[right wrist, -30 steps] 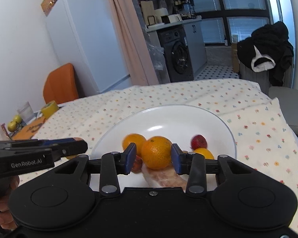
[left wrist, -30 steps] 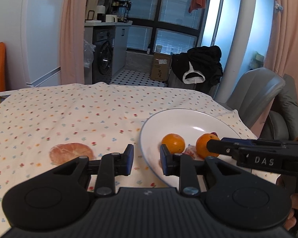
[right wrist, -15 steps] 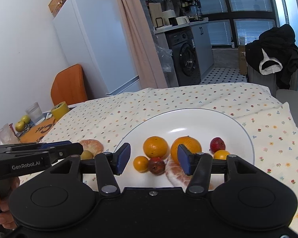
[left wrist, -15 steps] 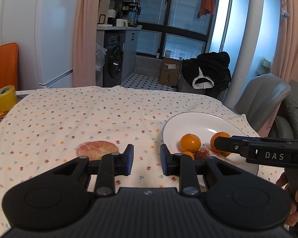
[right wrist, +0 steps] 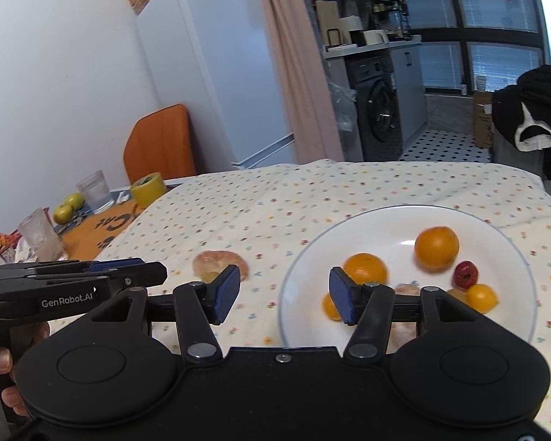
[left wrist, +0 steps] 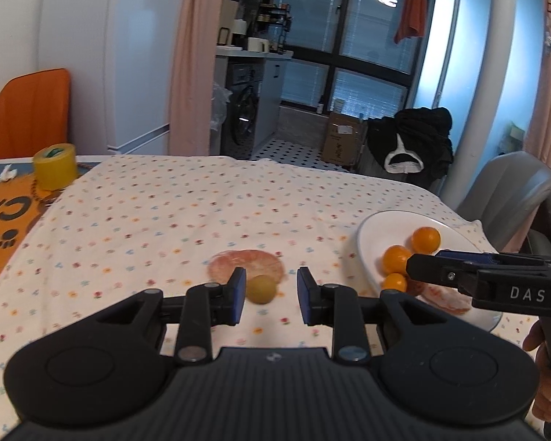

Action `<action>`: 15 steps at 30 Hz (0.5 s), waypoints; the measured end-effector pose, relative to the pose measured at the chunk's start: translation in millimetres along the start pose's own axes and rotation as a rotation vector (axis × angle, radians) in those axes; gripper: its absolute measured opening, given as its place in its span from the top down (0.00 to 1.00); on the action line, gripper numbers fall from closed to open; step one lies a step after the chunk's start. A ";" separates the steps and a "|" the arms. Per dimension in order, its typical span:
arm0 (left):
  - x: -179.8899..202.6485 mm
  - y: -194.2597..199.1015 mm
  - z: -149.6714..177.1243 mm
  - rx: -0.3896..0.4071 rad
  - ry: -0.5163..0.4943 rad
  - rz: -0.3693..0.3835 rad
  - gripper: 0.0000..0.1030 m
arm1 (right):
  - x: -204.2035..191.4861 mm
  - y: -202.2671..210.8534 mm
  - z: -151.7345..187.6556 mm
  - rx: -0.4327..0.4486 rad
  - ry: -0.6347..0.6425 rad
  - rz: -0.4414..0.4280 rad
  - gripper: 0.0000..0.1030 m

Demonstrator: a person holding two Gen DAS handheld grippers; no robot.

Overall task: Organize fruits
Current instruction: 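Withdraw both grippers toward the last green fruit and pomelo segment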

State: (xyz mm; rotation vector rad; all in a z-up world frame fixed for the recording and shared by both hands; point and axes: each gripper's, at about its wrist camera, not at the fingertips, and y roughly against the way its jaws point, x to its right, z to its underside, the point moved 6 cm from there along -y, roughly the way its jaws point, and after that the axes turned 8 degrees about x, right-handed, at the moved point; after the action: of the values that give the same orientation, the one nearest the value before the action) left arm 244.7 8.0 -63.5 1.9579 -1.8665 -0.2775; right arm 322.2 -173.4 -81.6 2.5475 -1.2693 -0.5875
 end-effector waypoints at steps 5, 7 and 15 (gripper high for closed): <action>-19.1 3.4 1.9 -0.004 0.020 -0.031 0.71 | -14.6 -6.3 2.0 -0.012 0.011 -0.020 0.47; -25.8 4.1 4.1 -0.009 0.029 -0.041 0.71 | -20.3 -9.5 3.3 -0.017 0.016 -0.027 0.47; -45.3 4.0 11.5 -0.027 0.053 -0.058 0.69 | -38.6 -20.0 6.7 -0.039 0.035 -0.049 0.44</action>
State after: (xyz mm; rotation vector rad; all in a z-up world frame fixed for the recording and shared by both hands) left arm 232.7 50.7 -78.4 1.9842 -1.7658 -0.2645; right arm 312.3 -130.7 -85.6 2.5520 -1.1764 -0.5695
